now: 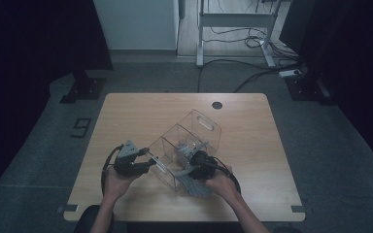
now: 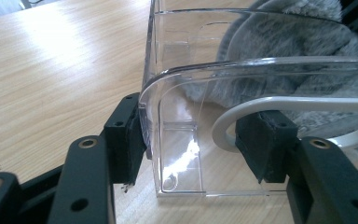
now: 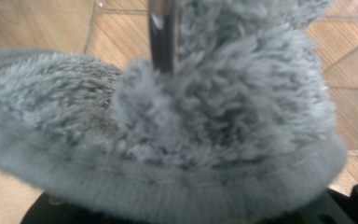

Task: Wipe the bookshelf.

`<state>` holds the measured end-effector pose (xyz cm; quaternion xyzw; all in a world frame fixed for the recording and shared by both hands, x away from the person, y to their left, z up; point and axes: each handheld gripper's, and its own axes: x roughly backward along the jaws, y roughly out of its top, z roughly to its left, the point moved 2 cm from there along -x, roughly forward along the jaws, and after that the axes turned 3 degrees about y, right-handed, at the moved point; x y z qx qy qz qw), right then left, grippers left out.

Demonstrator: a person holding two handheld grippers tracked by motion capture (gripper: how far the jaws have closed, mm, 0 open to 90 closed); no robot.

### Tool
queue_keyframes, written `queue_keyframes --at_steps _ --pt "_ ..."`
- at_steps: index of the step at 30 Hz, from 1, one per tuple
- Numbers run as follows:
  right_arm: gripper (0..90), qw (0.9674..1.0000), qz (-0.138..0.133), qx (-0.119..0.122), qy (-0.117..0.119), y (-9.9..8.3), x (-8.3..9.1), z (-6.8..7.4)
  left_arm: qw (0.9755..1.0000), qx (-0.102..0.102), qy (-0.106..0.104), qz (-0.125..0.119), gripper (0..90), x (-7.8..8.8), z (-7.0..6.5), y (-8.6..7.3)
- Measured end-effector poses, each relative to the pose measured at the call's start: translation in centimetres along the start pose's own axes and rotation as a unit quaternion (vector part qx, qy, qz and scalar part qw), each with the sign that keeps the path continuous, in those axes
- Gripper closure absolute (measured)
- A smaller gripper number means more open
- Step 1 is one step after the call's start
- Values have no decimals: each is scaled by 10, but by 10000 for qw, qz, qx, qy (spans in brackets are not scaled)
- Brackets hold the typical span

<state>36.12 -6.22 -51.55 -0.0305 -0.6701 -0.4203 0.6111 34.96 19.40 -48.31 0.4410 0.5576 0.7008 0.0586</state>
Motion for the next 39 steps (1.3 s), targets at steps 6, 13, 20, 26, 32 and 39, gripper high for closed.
queue_keyframes --at_steps 6,13,20,26,32,39 --pt "664 9998 -49 -177 -5 -7 -11 -12 10000 20 10 -3 437 -6 2 4" --pt "665 9996 -88 -262 -40 -12 -18 -16 10000 14 29 -18 435 -9 4 6" --pt "665 9996 -51 -262 -53 -13 -16 -15 9999 -21 95 -57 284 -5 2 4" --pt "671 9999 -38 -165 -23 -13 -4 -13 9998 50 197 10 137 7 1 -4" --pt "671 9998 -154 -132 92 -14 17 -11 9988 79 450 200 37 14 1 -21" --pt "671 9995 -268 -32 144 -8 43 -5 9956 -102 550 749 0 12 -1 -45"
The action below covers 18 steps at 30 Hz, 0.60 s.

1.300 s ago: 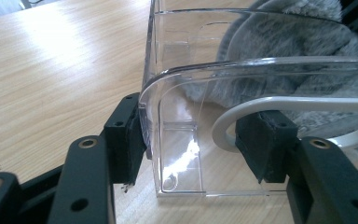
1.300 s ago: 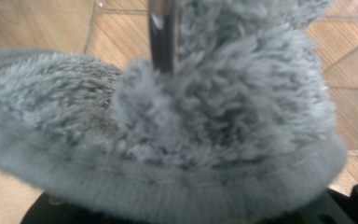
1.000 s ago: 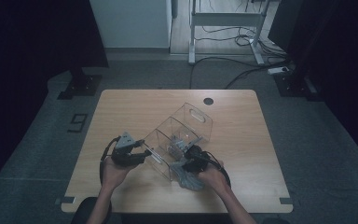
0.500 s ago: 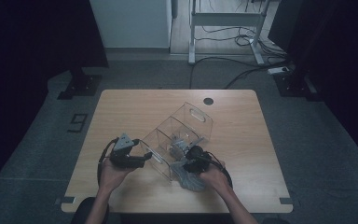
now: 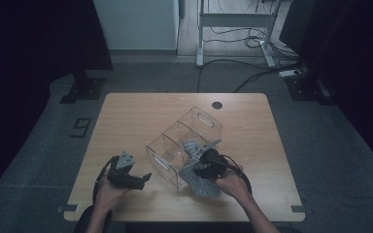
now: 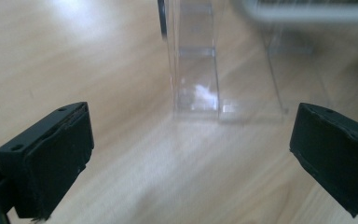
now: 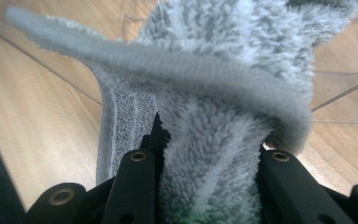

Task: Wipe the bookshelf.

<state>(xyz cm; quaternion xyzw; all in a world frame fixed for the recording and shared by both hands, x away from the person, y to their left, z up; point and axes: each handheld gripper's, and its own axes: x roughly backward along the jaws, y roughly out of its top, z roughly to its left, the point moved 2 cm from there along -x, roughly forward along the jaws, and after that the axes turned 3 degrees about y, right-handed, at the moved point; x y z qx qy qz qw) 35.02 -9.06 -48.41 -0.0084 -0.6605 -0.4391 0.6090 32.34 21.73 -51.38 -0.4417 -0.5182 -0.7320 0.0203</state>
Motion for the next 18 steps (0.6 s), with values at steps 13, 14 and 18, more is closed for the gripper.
queue_keyframes --at_steps 13,14,18 --pt "670 9994 -241 98 209 29 46 5 9978 26 274 599 0 -18 18 -25" --pt "670 9994 -237 140 193 32 48 5 9976 29 266 641 0 -19 18 -26" --pt "667 9993 -226 189 215 45 55 9 9966 23 249 786 0 -23 20 -29"
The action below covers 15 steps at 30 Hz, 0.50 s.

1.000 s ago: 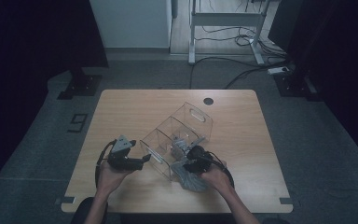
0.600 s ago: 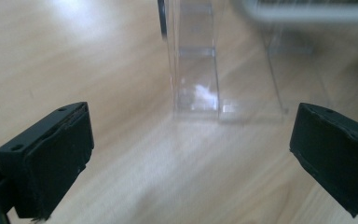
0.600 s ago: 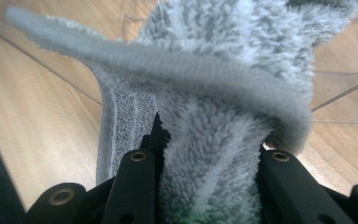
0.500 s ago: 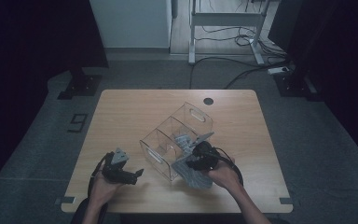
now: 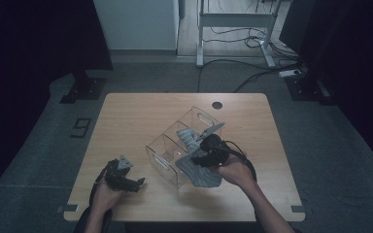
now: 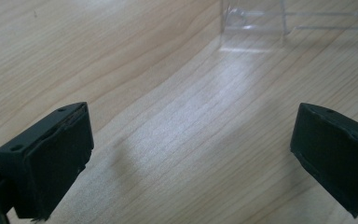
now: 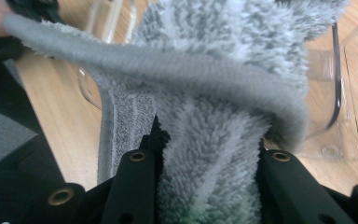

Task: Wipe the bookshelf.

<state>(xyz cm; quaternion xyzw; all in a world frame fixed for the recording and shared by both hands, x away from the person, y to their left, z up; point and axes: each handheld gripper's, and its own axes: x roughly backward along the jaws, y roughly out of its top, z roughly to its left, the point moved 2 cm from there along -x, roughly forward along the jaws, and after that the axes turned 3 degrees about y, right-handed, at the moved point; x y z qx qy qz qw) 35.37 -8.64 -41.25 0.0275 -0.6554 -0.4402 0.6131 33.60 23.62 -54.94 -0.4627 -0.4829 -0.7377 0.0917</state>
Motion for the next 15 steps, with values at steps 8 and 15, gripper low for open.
queue_keyframes --at_steps 8,15 --pt "661 9998 22 151 131 34 4 9 9993 172 -209 256 0 -7 5 -5" --pt "661 9992 92 292 268 69 -2 20 9994 231 -250 101 0 -8 9 -8"
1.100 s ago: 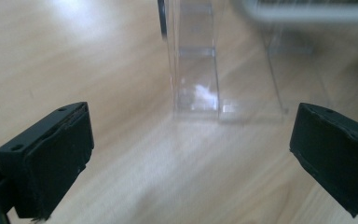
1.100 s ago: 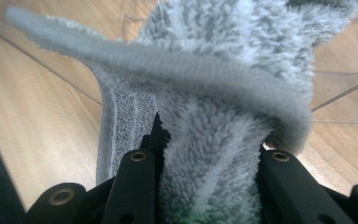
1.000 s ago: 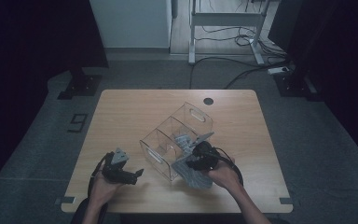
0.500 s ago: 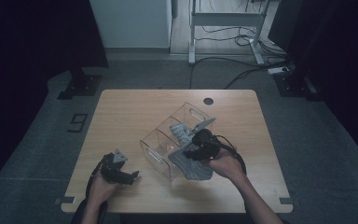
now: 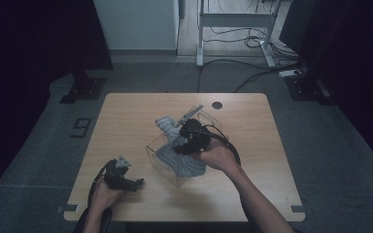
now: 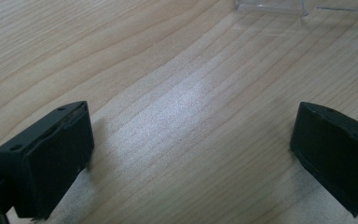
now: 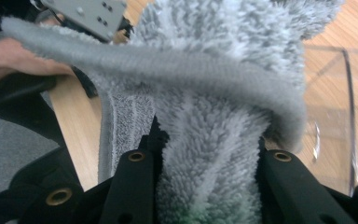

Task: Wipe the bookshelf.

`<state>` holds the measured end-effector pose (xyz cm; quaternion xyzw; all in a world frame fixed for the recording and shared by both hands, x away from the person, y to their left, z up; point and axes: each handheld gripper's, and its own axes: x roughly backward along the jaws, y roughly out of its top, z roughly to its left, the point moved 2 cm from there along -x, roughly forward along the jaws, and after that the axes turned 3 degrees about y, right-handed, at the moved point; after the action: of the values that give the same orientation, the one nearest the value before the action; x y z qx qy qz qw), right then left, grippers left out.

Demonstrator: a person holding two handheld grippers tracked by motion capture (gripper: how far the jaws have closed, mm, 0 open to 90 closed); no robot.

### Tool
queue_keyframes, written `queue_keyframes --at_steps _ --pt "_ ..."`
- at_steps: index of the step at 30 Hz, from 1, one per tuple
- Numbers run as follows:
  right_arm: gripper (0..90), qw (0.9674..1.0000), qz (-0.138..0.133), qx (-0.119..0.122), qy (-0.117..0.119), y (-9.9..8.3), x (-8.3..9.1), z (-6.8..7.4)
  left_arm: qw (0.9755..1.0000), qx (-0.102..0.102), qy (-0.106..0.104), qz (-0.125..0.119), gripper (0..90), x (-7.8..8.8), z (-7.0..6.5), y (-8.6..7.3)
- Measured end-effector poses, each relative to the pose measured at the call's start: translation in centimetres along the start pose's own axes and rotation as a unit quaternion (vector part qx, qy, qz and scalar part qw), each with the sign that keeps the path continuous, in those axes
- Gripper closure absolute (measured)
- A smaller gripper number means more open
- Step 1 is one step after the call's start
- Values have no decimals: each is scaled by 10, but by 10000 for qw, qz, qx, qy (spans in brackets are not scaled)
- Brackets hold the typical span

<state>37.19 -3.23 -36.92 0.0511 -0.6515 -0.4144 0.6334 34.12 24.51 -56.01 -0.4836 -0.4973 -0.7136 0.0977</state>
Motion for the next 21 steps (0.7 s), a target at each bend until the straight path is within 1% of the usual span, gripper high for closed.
queue_keyframes --at_steps 1,2,3,4,7,10,13,14,16,19,21 --pt "660 10000 6 22 32 8 -2 2 10000 -10 -6 -11 0 0 0 0" --pt "660 10000 6 22 32 8 -2 2 10000 -34 -54 -5 0 0 1 -1" --pt "659 10000 19 48 53 17 -6 4 10000 -51 -66 -38 0 0 2 -1" --pt "659 10000 19 48 53 17 -6 4 10000 -51 -66 -38 0 0 2 -1" --pt "659 9999 30 67 129 28 -14 7 9999 -74 -72 -42 0 1 4 -2" --pt "660 9998 98 133 70 39 -27 10 9999 -64 -74 -60 0 2 6 -3" --pt "660 9999 109 97 84 45 -38 11 9999 -73 -94 -56 0 2 7 -4" --pt "660 9998 130 113 41 47 -43 12 9999 -73 -95 -55 0 2 7 -4" --pt "660 9998 151 98 58 51 -53 13 9999 -74 -99 -54 0 2 6 -4" --pt "655 9997 183 126 33 55 -65 15 9999 -67 -104 -54 0 2 6 -4" --pt "650 9995 254 179 5 56 -74 15 9999 -74 -104 -62 0 2 6 -4"
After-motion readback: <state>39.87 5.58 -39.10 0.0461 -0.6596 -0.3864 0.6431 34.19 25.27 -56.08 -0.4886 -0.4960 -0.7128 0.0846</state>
